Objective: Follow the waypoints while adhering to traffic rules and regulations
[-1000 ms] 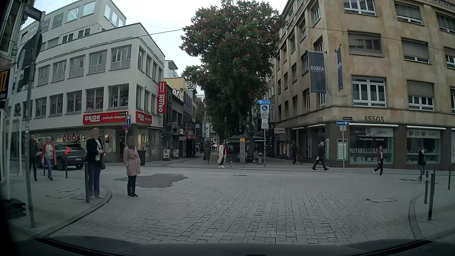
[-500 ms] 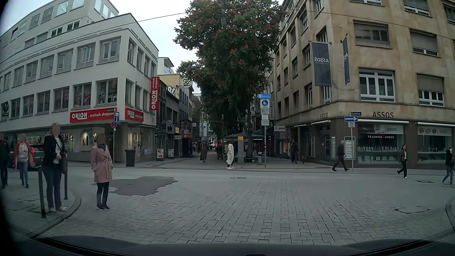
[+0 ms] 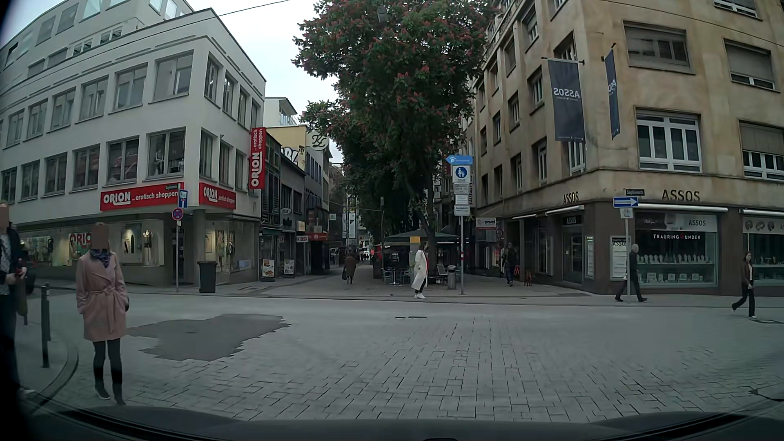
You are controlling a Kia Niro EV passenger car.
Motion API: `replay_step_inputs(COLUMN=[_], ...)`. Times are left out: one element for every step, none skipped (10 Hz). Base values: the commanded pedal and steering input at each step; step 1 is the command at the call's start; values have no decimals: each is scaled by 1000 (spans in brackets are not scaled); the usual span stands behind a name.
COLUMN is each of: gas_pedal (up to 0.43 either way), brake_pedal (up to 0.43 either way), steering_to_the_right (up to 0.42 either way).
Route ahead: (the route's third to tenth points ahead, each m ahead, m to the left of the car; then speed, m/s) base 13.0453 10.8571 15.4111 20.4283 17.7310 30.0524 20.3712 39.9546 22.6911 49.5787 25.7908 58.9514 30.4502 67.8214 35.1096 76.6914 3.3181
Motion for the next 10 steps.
replay_step_inputs(gas_pedal=[0, 0, 0, 0, 0, 0, 0, 0, 0, 0], brake_pedal=[98, 98, 91, 98, 98, 91, 91, 91, 98, 91], steering_to_the_right=[1, 2, 3, 4, 2, -2, -3, -4, -9, -16])
